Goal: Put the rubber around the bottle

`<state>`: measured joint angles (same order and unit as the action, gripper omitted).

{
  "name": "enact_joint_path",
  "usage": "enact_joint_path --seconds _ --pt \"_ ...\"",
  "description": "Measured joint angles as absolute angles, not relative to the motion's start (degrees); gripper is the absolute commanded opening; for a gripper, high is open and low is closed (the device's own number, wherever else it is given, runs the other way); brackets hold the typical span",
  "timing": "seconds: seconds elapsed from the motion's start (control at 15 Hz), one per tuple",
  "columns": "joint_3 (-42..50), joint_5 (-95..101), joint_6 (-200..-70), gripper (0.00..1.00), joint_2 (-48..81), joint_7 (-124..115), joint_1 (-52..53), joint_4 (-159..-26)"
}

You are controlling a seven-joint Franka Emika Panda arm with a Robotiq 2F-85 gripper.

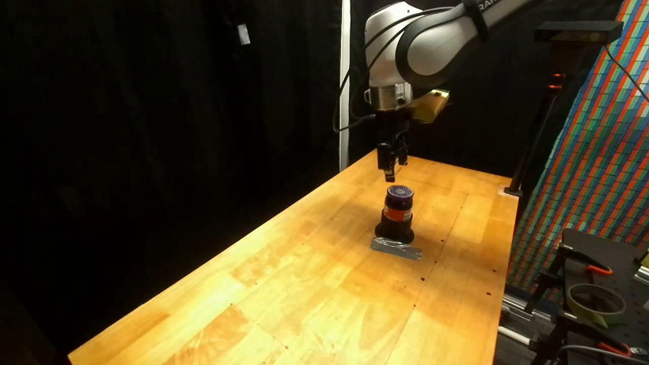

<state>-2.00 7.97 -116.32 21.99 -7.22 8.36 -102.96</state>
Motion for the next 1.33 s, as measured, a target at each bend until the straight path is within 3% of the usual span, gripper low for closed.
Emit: enact_joint_path --seconds 0.6,1.33 --pt "-1.3 11.6 -123.7 1.00 28.0 -12.1 9.2 -103.0" --pt "-1.5 9.6 -117.5 1.00 27.7 -11.2 9.1 -103.0"
